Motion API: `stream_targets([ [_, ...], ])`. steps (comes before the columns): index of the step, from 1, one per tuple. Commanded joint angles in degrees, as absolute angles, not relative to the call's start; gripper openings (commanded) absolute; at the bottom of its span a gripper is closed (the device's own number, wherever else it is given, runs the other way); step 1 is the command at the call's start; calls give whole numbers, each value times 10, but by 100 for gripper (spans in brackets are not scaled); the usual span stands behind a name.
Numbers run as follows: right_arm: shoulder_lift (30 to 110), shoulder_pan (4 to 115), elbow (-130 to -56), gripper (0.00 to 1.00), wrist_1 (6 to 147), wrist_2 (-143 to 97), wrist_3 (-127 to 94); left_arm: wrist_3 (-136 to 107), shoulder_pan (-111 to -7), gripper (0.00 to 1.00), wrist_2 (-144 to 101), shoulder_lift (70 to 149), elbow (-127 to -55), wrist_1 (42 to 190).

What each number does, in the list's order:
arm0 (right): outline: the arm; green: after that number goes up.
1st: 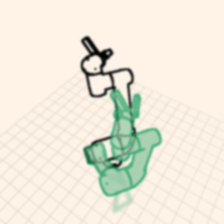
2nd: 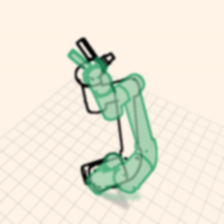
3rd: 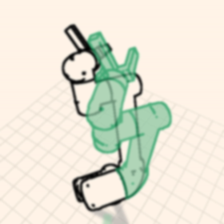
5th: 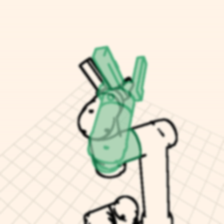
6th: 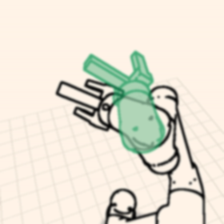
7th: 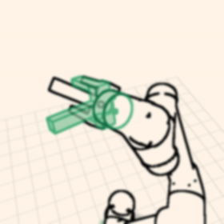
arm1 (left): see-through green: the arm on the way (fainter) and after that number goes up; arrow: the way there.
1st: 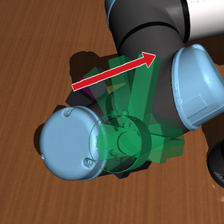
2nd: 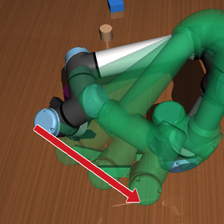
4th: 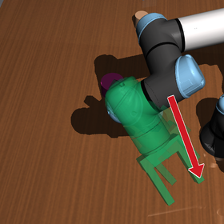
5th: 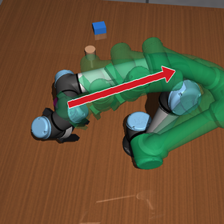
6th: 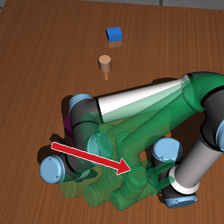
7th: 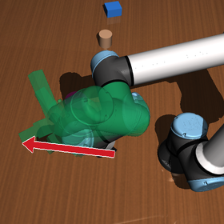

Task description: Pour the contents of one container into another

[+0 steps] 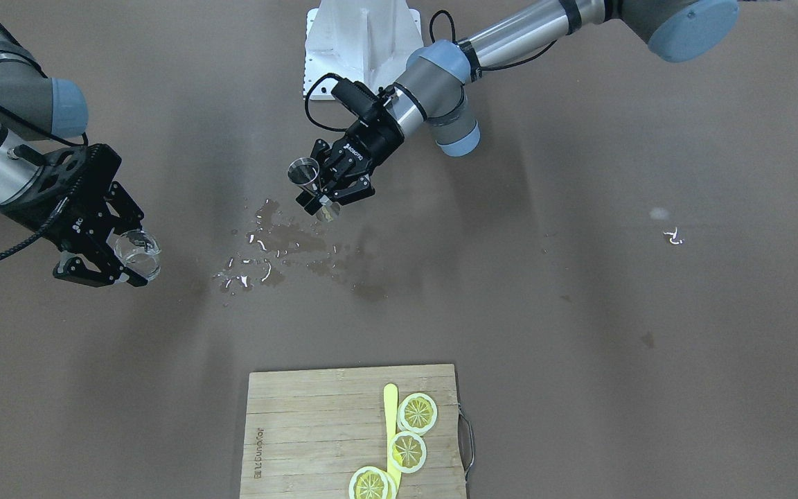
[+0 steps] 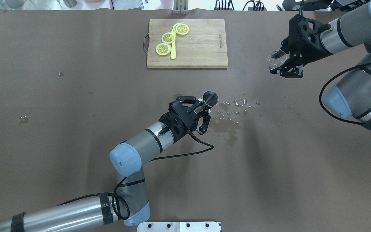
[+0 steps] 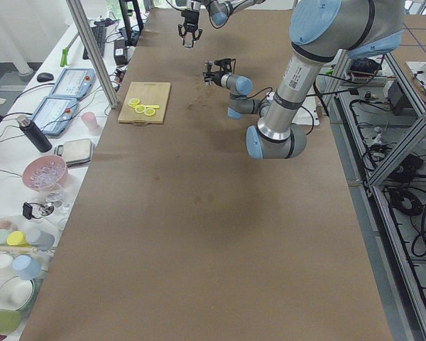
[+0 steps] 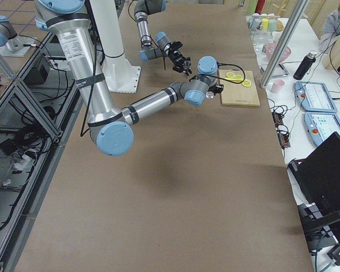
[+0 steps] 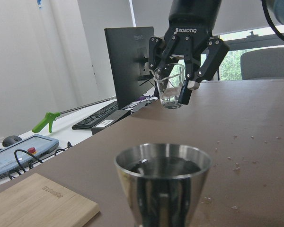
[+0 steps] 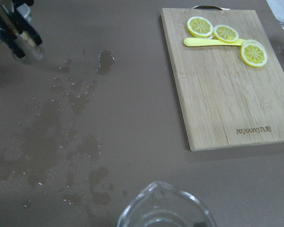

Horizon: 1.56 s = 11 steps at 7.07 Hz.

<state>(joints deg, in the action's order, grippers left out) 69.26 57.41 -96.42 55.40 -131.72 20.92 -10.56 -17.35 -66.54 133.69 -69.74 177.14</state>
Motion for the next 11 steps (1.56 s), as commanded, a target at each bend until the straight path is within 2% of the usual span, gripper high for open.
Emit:
stream_targets([
  [1,675,568,-993,0,615,-1317,210,-105,-173,0,-664,1337,-694,1779],
  [8,673,541,-1095,0,806,-1253,289,-104,-178,0,-657,1337,-688,1779],
  [11,624,515,-1105,0,886,-1230,289,-104,-178,0,-657,1337,-688,1779],
])
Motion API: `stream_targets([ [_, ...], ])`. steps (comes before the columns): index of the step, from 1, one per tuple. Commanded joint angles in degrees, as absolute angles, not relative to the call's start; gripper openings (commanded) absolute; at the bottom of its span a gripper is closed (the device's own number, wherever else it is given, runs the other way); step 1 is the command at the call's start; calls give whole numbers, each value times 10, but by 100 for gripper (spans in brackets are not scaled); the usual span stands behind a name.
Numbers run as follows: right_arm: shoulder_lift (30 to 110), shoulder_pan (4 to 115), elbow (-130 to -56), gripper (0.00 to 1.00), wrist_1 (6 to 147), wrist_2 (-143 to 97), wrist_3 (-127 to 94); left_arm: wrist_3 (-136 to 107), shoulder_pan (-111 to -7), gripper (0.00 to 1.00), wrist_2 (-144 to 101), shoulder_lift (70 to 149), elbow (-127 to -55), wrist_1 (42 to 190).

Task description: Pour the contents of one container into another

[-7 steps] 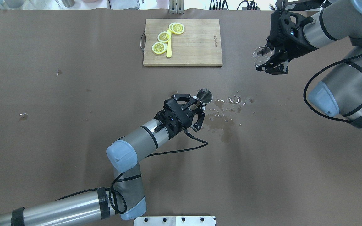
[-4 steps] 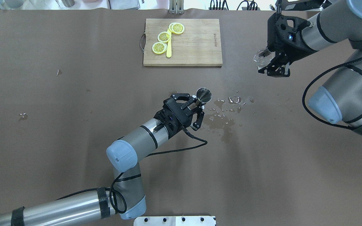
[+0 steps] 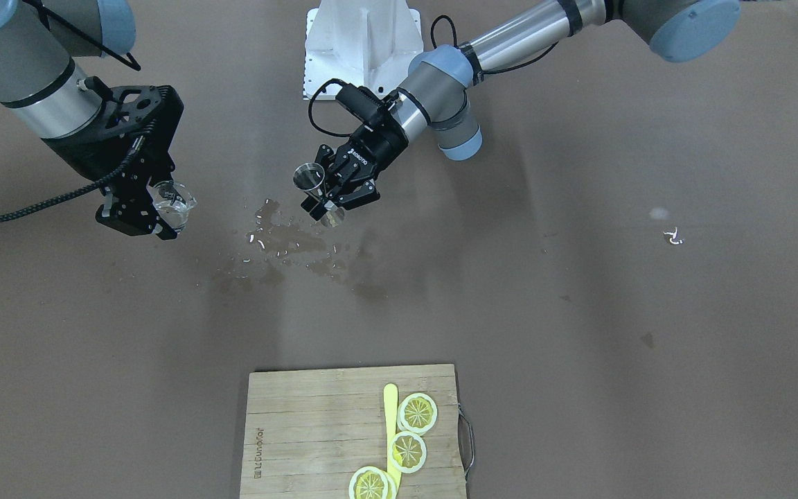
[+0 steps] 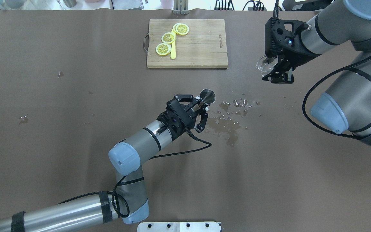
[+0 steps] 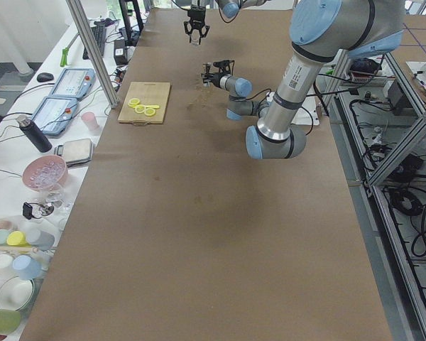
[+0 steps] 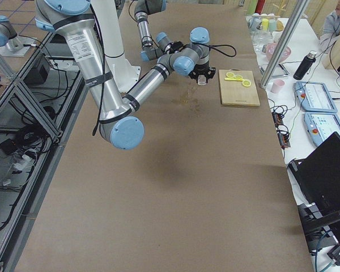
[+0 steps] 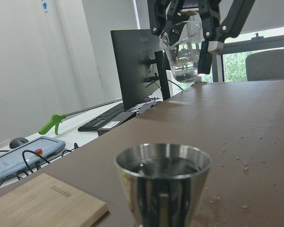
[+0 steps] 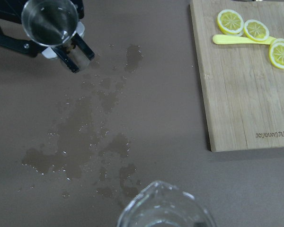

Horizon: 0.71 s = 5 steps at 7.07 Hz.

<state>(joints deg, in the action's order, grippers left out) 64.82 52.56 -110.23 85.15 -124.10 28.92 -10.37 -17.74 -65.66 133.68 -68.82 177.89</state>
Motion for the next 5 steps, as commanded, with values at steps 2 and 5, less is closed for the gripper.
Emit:
stream_targets([
  [2,608,484,-1106,0,900,-1197,280,-104,-178,0,-657,1338,-689,1779],
  [5,559,462,-1118,0,980,-1173,280,-104,-178,0,-657,1337,-689,1780],
])
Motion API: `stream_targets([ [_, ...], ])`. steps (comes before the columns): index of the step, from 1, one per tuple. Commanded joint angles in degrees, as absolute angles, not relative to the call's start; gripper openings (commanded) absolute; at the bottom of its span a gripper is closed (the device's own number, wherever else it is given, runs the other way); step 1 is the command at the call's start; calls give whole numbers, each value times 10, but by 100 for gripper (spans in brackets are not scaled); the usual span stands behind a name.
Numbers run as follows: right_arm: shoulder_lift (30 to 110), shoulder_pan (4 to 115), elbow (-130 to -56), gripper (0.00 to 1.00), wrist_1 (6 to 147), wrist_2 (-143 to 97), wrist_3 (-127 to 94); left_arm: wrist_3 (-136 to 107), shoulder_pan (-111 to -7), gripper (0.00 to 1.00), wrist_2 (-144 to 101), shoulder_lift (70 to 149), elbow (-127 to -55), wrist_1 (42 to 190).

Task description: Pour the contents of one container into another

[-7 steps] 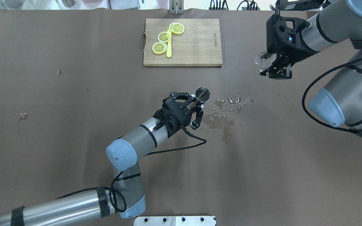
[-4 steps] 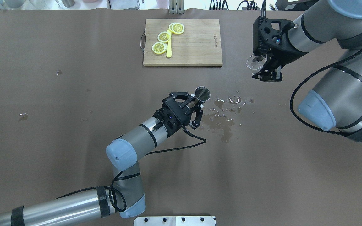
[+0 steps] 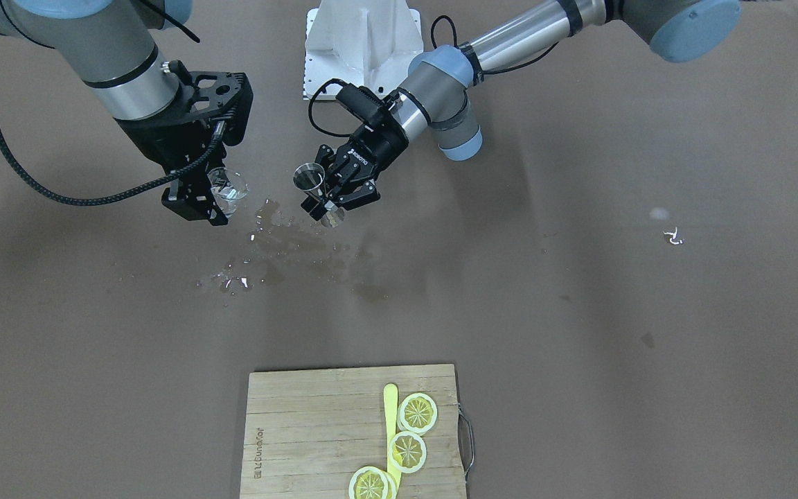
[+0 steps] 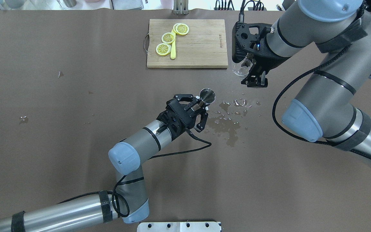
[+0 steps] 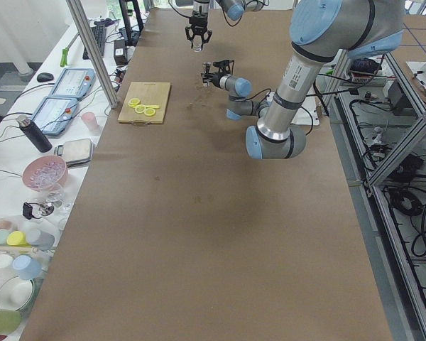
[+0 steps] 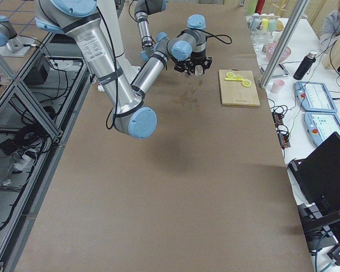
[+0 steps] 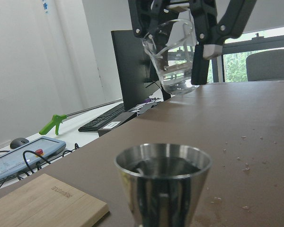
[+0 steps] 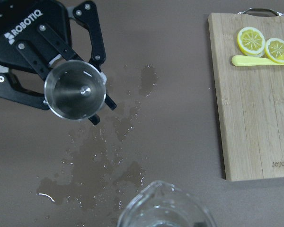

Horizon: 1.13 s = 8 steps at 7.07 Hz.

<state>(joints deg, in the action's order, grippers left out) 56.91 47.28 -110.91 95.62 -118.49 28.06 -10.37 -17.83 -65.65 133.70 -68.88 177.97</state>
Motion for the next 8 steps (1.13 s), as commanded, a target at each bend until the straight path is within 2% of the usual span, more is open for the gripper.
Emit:
stream_targets([
  [1,558,449,-1134,0,1003,-1164,280,-104,-178,0,-657,1337,-689,1780],
  [4,549,428,-1164,0,1057,-1157,280,-104,-178,0,-657,1337,-690,1779],
  [8,525,404,-1166,0,1143,-1144,288,-104,-178,0,-657,1337,-689,1779],
])
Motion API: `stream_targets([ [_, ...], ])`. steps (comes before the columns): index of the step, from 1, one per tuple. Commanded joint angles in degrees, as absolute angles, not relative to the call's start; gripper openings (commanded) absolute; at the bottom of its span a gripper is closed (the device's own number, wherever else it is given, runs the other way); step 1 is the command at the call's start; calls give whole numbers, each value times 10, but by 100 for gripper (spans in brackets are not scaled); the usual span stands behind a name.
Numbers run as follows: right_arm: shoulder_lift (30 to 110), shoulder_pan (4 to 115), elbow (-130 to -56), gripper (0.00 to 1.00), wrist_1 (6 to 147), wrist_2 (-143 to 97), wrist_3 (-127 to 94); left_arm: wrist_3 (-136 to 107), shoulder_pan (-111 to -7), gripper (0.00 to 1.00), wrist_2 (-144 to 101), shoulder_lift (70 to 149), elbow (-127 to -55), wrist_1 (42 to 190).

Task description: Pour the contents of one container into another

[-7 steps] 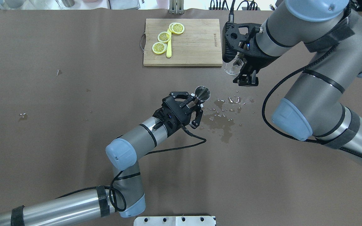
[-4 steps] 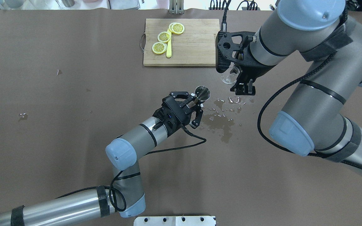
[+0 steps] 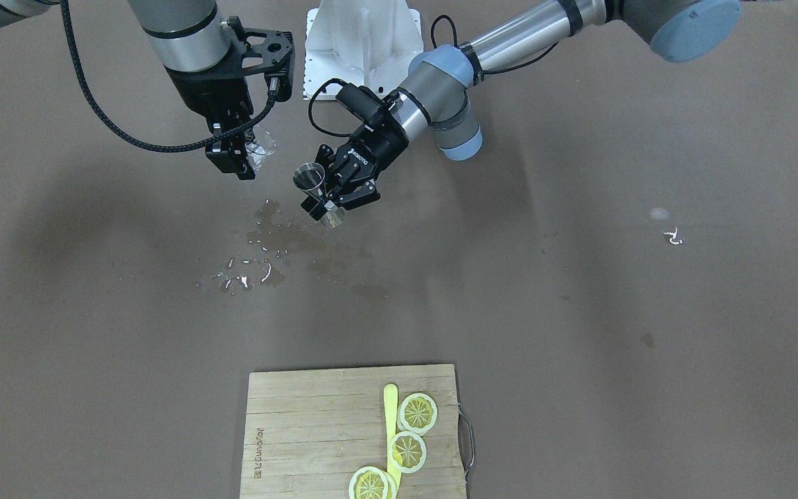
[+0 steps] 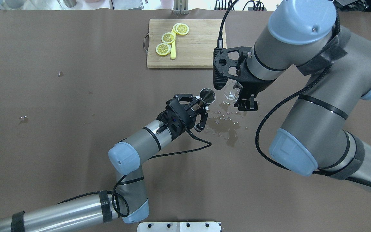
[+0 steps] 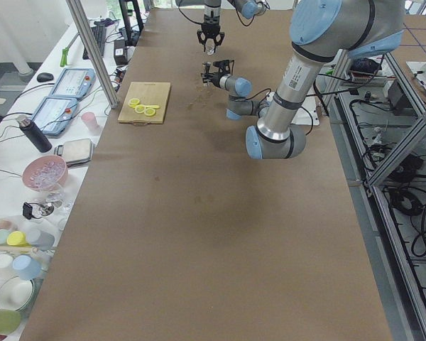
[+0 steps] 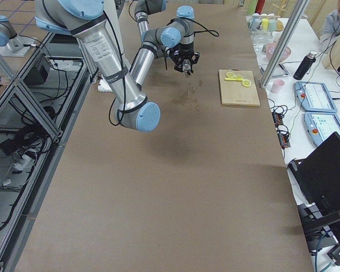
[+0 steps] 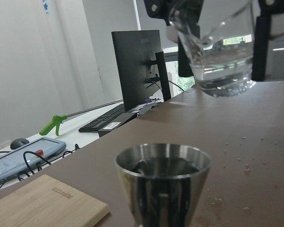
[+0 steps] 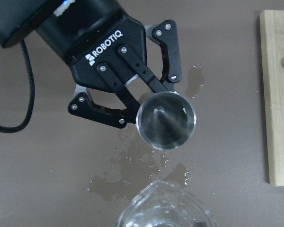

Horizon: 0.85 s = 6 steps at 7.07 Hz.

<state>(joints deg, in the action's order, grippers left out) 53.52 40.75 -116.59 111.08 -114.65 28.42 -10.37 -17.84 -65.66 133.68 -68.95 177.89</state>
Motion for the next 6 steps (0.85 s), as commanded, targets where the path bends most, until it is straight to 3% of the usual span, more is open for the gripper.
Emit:
stream_targets([
  [1,518,403,-1165,0,1167,-1144,290,-104,-178,0,-657,1337,-689,1779],
  [6,462,405,-1125,0,1250,-1133,293,-104,-178,0,-657,1336,-692,1779],
])
